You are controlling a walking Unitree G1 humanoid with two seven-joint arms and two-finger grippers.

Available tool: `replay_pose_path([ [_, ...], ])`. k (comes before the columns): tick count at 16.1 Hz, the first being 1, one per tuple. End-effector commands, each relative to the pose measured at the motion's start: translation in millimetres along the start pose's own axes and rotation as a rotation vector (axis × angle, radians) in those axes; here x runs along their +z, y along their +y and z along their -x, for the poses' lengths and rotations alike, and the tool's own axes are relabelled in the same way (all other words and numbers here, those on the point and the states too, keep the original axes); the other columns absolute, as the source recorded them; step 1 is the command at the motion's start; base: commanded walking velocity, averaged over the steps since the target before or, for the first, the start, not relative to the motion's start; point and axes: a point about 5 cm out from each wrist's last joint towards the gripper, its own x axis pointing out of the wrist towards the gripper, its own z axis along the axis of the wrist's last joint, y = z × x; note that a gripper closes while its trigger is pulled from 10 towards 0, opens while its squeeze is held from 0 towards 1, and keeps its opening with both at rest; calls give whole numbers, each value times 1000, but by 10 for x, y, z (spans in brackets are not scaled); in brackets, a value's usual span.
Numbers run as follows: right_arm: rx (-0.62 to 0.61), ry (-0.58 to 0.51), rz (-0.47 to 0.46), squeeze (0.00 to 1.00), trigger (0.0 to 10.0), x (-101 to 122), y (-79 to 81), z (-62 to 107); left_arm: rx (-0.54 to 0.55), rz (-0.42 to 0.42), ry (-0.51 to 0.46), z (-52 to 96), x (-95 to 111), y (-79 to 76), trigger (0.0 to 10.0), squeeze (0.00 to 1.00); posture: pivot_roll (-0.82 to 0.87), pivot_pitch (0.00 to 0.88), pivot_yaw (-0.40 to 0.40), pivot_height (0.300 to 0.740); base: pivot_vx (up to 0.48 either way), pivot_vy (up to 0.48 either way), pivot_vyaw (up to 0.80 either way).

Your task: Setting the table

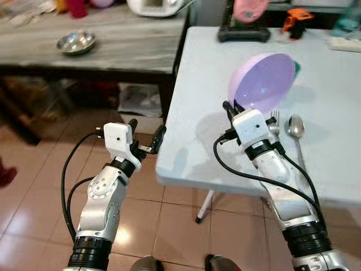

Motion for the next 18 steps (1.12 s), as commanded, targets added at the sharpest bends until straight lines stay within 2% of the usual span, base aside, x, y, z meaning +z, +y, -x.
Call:
replay_pose_path([
  [1, 0, -10, 5, 0, 10000, 50, 16, -2, 7, -1, -8, 9, 8, 46, 10000, 0, -168, 104, 84, 740, 0, 315, -700],
  [14, -11, 10, -5, 0, 10000, 52, 39, 11, 20, 1, -20, -32, -29, 48, 10000, 0, -160, 81, 83, 740, 0, 329, -711],
  [18, -9, -8, 8, 0, 10000, 78, 53, 27, 47, -13, -18, -35, -44, 68, 10000, 0, -164, 81, 85, 740, 0, 344, -128],
])
